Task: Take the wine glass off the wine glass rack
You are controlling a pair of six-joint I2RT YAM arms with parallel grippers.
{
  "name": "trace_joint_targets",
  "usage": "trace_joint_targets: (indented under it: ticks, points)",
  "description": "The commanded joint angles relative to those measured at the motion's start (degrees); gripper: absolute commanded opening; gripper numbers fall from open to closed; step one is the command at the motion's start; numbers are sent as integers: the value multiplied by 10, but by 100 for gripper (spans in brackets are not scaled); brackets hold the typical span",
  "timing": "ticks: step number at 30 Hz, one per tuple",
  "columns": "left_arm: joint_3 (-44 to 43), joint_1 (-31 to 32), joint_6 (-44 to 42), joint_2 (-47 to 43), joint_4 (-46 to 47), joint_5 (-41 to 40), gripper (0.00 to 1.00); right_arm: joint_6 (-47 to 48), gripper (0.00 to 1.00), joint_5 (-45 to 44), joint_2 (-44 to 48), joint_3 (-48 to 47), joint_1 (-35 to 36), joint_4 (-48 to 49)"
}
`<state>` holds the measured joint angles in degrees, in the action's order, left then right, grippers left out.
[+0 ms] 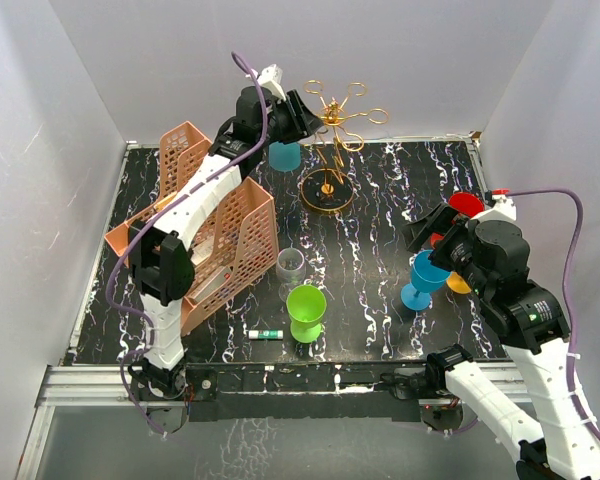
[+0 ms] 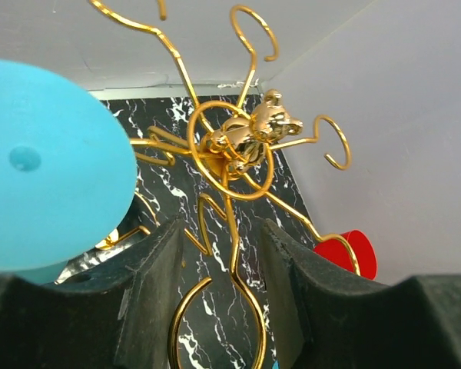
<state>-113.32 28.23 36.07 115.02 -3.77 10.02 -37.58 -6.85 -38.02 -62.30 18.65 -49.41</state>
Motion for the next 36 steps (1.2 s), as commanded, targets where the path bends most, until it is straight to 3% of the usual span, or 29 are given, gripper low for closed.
trace_joint_targets:
  ticks: [1, 17, 23, 27, 36]
  points:
    - [2, 7, -2, -68, 2, 12, 44, -6, 98, 5, -1, 1, 2, 30]
    - [31, 2, -78, -172, -121, -16, 67, -5, 98, 5, -7, 13, 2, 40]
    - [53, -38, -59, -188, -114, -35, 76, 0, 99, 2, -6, 12, 2, 40]
    - [44, -68, -35, -169, -100, -39, 78, 4, 98, -1, -5, 10, 2, 40]
    - [-72, -96, -5, -53, -124, -27, 80, 5, 98, -7, 1, 10, 2, 36]
